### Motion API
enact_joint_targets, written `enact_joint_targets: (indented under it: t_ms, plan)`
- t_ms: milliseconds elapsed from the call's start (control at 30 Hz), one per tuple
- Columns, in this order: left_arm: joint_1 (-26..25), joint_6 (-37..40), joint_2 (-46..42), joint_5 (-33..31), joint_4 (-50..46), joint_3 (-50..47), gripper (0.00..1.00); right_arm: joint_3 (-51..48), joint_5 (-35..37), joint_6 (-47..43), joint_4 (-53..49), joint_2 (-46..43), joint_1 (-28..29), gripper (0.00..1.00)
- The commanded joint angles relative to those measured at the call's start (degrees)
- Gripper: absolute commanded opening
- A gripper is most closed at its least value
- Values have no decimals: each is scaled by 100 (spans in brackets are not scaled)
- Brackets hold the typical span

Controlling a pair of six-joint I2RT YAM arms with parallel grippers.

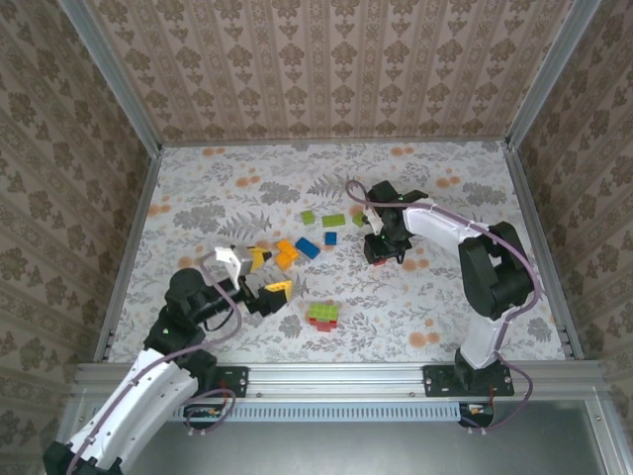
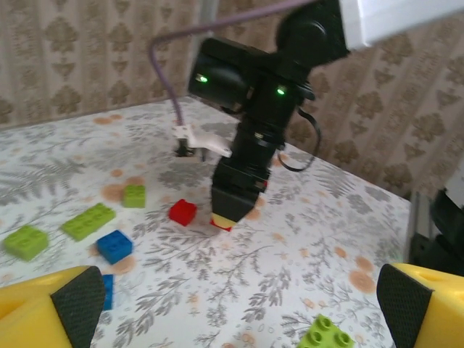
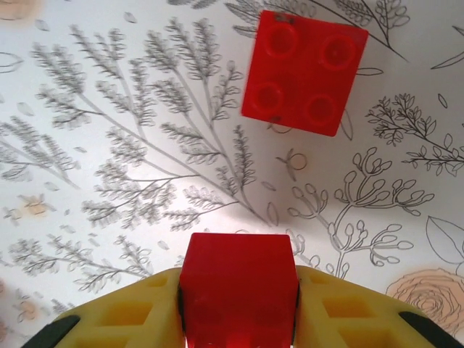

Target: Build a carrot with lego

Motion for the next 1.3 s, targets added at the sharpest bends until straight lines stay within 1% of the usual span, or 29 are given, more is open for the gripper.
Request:
enact_joint_targets:
  t_ms: [0, 67, 133, 200, 300, 367, 467, 600, 633, 667, 700, 733, 800, 867, 1000, 1133, 1267]
  plan:
    - [-381, 319, 79, -223, 539, -259, 100, -141, -165, 109, 70, -269, 116, 36]
    - [-737, 509, 263, -480, 561, -304, 100, -145, -174, 112, 88, -294, 152, 35]
    - [-1193, 743, 509, -874, 554, -304, 100, -132, -182, 117, 98, -294, 194, 35]
    - [-1525, 907, 775, -1197, 629, -325, 100, -110, -174, 117, 90, -280, 222, 35]
    - [-1708, 965, 1130, -1092, 1031, -449, 100, -101, -141, 136, 63, -298, 232, 35]
    - [-1837, 1029, 1210, -1154, 1240, -584, 100, -119, -130, 151, 62, -341, 232, 35]
    - [-1877, 1045, 1329, -847, 1602, -736, 100, -119, -127, 161, 38, -392, 227, 35]
    - [-2068, 1138, 1524, -875, 2034, -1000, 100, -128, -148, 195, 55, -421, 232, 35]
    - [-2244, 1252, 1607, -1045, 2116, -1078, 100, -141, -152, 197, 63, -434, 232, 34]
    - [-2518, 1464, 1646, -1401, 2036, -1127, 100, -137, -156, 198, 68, -441, 236, 35]
    - [-2873, 1605, 1693, -1943, 2140, -1234, 100, -137, -157, 196, 71, -443, 233, 34]
    - [-3195, 1749, 1760, -2185, 2182, -1264, 100, -137, -156, 193, 63, -442, 235, 34]
    - [-3509, 1902, 1847, -2345, 2180, -1238, 100, -128, -148, 196, 63, -419, 236, 34]
    - [-3581, 1949, 1915, -2405, 2191, -1223, 100, -111, -156, 195, 63, -398, 232, 34]
    - [-3568, 1989, 2267, -2451, 2484, -1238, 100, -110, -157, 222, 63, -409, 250, 34]
    - [-3422, 2009, 2630, -2448, 2709, -1205, 100, -127, -148, 239, 70, -434, 292, 34]
    - [-3292, 2017, 2493, -2328, 2705, -1228, 100, -187, -139, 248, 105, -414, 346, 34]
